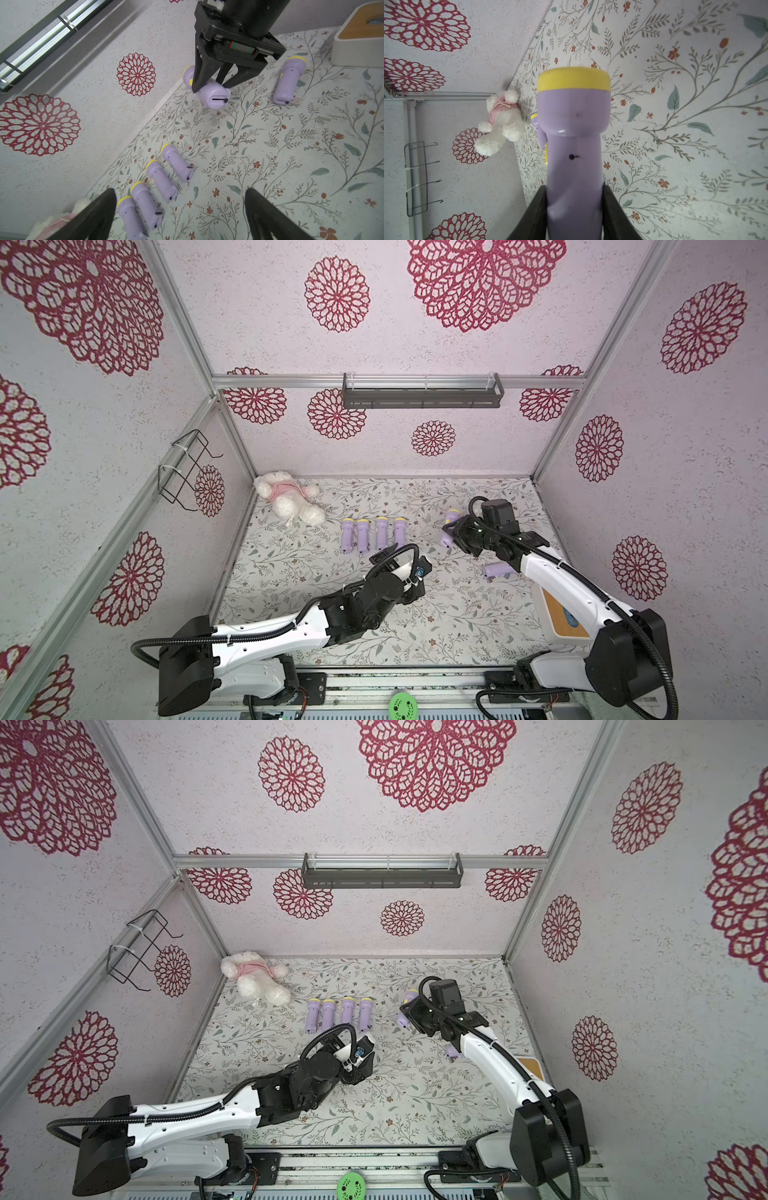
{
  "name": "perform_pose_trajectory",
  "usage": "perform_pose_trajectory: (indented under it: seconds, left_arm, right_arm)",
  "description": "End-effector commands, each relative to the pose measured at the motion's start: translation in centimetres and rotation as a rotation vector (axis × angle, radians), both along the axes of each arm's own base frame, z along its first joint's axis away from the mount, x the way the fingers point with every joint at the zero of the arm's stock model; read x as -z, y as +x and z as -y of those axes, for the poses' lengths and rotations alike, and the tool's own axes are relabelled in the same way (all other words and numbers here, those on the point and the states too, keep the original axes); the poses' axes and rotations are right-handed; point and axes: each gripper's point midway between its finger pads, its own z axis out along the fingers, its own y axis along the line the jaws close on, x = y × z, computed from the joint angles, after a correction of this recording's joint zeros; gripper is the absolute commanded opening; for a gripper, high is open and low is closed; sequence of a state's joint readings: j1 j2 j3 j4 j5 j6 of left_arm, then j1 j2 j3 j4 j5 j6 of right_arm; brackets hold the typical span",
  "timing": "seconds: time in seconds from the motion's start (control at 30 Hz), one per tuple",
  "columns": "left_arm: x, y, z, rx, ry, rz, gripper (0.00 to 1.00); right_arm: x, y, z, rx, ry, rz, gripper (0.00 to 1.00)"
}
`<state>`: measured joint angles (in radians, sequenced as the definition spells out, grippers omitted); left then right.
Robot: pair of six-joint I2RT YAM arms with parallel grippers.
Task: Close the plug at the bottom of the flashlight
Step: Pick up the flashlight from the center of the board.
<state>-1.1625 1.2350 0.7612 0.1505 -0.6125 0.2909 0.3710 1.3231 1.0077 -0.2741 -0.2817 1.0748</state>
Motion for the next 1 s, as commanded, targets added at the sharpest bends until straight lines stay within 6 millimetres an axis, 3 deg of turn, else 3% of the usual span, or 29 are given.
perform_pose_trajectory:
  seconds: [0.0,0.2,0.33,0.53,0.97]
  left_arm:
    - [-1.7,-0.5,2.1,0.089,-0.087,0.065,0.97]
    - [-1.2,-0.1,4.0,0.115,-0.117,0.138,0.97]
    - [0.5,0.1,5.2,0.152,-0.045,0.142,0.97]
    - [0.9,0.8,6.1,0.151,-0.044,0.171,0.97]
    - [1.4,1.1,7.4,0.184,-0.057,0.176,0.99]
  right_arm:
    - [-1.7,-0.4,-0.2,0.012,0.062,0.016,0.00]
    - [-2.6,-0.7,-0.9,-0.029,0.093,0.056,0.00]
    - [-3.0,-0.9,-0.6,-0.033,0.049,0.068,0.00]
    - [-2.8,-1.2,0.3,-0.028,-0.018,0.067,0.00]
    - [-3.1,-1.7,-0.5,-0.053,0.048,0.085,0.00]
